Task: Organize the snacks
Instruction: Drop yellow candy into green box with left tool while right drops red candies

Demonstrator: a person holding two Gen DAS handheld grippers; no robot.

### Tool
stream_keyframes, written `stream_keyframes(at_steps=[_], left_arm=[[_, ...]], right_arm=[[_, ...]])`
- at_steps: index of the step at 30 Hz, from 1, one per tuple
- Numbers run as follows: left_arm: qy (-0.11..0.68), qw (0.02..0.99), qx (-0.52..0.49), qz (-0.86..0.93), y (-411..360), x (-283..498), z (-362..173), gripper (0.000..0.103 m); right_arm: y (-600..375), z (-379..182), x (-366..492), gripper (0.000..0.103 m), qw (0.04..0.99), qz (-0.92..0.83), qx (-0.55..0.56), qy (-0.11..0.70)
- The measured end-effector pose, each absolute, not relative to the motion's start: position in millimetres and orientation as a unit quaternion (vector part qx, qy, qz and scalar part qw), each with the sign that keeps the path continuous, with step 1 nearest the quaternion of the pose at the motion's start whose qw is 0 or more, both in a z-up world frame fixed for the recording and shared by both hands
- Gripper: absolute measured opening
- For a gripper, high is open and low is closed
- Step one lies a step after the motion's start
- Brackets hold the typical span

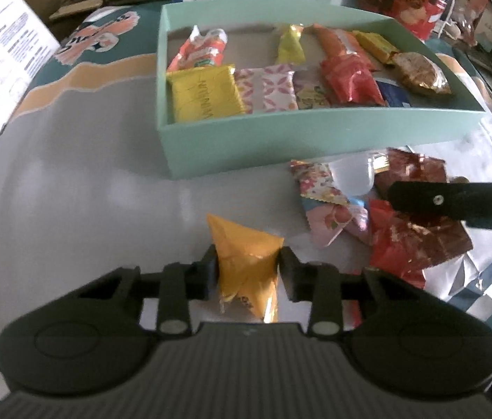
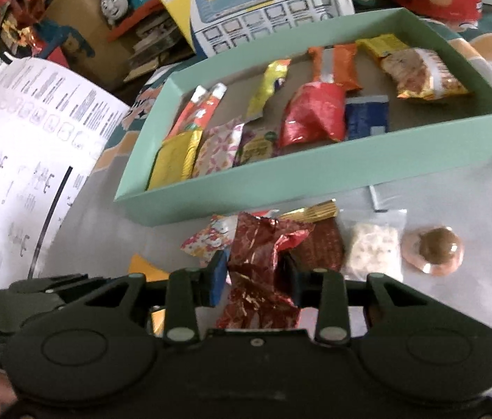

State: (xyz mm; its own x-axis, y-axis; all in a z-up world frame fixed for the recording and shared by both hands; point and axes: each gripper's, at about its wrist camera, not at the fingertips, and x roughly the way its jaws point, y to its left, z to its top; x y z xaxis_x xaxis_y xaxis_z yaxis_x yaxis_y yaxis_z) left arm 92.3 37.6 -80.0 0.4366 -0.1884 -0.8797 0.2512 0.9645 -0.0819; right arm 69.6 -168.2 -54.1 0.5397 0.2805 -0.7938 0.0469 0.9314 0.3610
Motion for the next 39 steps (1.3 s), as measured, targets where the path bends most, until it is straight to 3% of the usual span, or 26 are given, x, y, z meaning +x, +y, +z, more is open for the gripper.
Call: stream_keyframes(at_steps=[20, 29, 39], left_arm=[[0.466, 0.873, -0.002, -0.146, 54, 86, -21, 0.030], [0.435, 0.890, 0.009, -0.138, 35, 171, 11, 0.030], [0.449, 0.884, 0.015, -0.132, 7, 281, -5, 0.030]], right_arm=[[-176, -25, 68, 0.035, 0.877, 0.076, 0.187, 0.437], [-189, -1, 144, 0.035, 0.884, 0.071, 0.203, 0.414], [-207, -18, 248, 0.035, 0.879, 0.045, 0.210, 0.426]])
